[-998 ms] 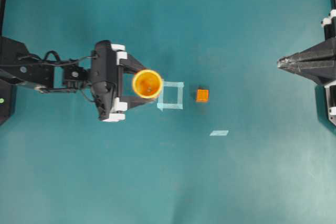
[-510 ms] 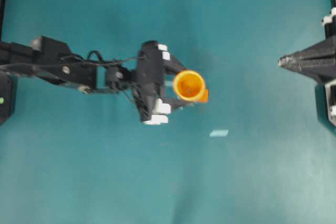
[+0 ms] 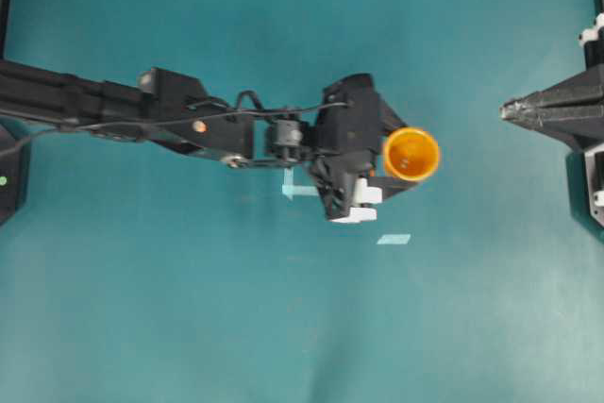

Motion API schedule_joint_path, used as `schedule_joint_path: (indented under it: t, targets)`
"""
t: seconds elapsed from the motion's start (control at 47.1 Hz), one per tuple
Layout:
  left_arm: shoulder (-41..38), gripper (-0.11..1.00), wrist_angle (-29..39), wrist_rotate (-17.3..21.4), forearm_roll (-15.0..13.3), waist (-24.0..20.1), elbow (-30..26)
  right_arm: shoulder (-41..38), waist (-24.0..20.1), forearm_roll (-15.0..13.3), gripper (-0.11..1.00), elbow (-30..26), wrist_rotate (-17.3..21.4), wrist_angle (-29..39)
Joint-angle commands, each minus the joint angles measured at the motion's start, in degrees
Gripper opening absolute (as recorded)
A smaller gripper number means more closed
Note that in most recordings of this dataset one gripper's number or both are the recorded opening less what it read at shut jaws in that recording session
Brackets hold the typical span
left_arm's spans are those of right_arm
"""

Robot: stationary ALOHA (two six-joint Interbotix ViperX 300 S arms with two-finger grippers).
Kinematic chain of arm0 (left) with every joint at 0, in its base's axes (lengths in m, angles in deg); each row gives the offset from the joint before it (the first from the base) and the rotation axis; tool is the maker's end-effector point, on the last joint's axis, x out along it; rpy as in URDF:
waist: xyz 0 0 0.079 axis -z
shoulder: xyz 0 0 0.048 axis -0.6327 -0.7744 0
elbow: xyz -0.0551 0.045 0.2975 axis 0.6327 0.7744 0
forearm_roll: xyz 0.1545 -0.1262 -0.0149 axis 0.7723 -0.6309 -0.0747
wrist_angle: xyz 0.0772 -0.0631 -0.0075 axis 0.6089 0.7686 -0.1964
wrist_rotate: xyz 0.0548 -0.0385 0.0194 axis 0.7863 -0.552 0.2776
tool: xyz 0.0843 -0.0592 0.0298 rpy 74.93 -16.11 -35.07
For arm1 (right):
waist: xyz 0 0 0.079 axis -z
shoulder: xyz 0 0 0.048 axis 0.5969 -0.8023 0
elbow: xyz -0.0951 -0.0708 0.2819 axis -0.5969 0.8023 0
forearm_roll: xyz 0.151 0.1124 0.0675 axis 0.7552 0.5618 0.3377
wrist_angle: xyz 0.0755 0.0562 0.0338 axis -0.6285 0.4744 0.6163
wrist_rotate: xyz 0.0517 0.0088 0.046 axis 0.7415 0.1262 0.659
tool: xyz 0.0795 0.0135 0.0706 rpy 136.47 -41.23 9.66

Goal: Move the cup to the right with left arm.
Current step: 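Carry the held cup rightward past the tape square and cube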

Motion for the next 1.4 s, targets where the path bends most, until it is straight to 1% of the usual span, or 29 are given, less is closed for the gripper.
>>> schedule_joint_path:
  t: [0.0,0.318,0.616,0.892,1.38]
  targets:
    - [-0.09,0.64,0.88,-0.09,0.18,0.18,-4.39,-0.18,0.09,-0.09,-0.01,-1.85,0.0,-0.18]
    - [-4.04,0.64,3.25,-0.09,0.18,0.53,-12.04,-0.18,0.09,-0.18,-0.01,-1.93,-0.09,-0.18]
    - [-7.12,0.64,5.1,-0.09,0.18,1.14,-16.96,-0.09,0.0,-0.18,-0.01,-2.02,-0.18,-0.18]
    - [-8.96,0.64,5.27,-0.09,0.18,1.05,-19.51,-0.18,0.09,-0.09,-0.01,-2.02,-0.26,-0.18]
    - [-9.76,0.64,5.71,-0.09,0.18,0.35,-21.53,-0.18,0.09,-0.09,-0.01,-2.02,-0.44,-0.18]
